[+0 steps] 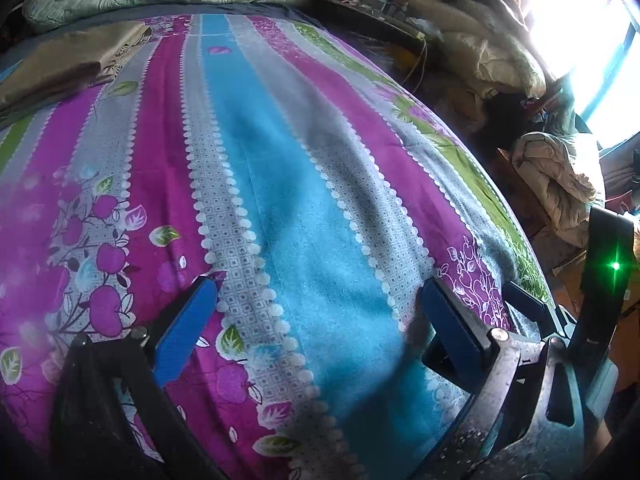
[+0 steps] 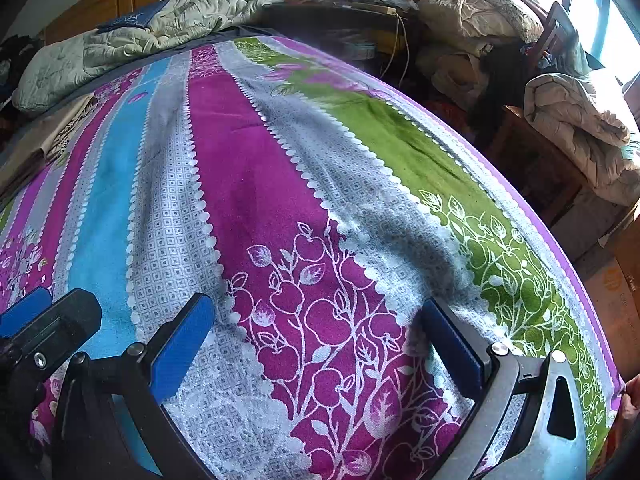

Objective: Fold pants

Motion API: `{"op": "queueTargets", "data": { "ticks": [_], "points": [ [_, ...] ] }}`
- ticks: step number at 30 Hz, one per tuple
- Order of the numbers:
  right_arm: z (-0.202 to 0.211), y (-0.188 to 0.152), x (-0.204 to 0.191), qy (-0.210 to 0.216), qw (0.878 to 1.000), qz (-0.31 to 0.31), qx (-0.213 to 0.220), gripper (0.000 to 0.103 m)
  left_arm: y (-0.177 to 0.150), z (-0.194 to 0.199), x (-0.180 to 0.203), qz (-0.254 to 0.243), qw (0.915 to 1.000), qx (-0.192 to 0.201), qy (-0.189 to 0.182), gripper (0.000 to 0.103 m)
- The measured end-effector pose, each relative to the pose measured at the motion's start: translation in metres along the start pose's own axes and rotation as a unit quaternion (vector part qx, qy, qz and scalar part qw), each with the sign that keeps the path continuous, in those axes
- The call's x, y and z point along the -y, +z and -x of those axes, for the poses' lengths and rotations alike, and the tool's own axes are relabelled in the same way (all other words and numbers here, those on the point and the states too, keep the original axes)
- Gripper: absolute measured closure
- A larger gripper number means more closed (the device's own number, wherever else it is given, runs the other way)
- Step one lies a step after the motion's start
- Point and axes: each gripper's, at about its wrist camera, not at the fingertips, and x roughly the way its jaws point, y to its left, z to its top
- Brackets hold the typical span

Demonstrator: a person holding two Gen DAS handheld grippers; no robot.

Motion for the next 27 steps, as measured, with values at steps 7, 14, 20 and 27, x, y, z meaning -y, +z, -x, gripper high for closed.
{"op": "queueTargets", "data": {
  "ticks": [7, 14, 20, 27],
  "points": [
    [0.000, 0.000, -0.002, -0.003, 1.000, 0.006, 0.001, 0.000, -0.005, 0.003, -0.003, -0.007, 0.9995, 0.022, -0.019, 0.000],
    [0.001, 0.000, -0.001, -0.003, 1.000, 0.006, 0.001, 0.000, -0.006, 0.003, -0.007, -0.004, 0.9992, 0.027, -0.027, 0.000],
    [0.001, 0.000, 0.000, -0.002, 1.000, 0.005, 0.001, 0.000, -0.007, 0.002, -0.008, -0.004, 0.9993, 0.027, -0.024, 0.000],
    [0.004, 0.001, 0.003, 0.008, 1.000, 0.019, -0.014, 0.000, 0.009, 0.013, -0.001, -0.012, 0.9986, 0.050, -0.010, 0.002]
  ]
}}
